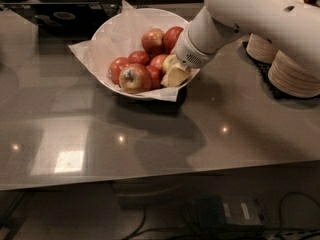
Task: Pick apple from white bowl
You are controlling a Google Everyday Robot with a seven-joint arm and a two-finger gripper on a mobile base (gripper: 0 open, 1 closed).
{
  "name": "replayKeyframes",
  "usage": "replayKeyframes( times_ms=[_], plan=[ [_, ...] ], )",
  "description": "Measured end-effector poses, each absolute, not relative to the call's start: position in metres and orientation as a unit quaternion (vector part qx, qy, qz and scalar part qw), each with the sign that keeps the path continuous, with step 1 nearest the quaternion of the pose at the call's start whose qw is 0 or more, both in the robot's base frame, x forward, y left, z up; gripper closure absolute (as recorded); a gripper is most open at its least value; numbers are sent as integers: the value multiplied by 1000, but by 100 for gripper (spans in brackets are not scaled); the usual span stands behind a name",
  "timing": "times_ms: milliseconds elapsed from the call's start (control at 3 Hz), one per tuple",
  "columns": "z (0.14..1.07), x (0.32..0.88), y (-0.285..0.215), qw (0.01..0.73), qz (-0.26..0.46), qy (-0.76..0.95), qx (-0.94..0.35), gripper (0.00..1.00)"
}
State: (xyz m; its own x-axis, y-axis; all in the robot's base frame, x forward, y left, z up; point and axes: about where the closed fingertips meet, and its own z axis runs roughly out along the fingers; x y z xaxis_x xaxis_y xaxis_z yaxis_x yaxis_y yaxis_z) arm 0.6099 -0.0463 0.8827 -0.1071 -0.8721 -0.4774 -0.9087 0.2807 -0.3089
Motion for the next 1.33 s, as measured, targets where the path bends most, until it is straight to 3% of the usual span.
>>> replayKeyframes(
  times_ms=[667,1333],
  plan=[
    [885,608,-47,296,48,739,-603,96],
    [919,610,-65,328,157,717,-595,100]
  ],
)
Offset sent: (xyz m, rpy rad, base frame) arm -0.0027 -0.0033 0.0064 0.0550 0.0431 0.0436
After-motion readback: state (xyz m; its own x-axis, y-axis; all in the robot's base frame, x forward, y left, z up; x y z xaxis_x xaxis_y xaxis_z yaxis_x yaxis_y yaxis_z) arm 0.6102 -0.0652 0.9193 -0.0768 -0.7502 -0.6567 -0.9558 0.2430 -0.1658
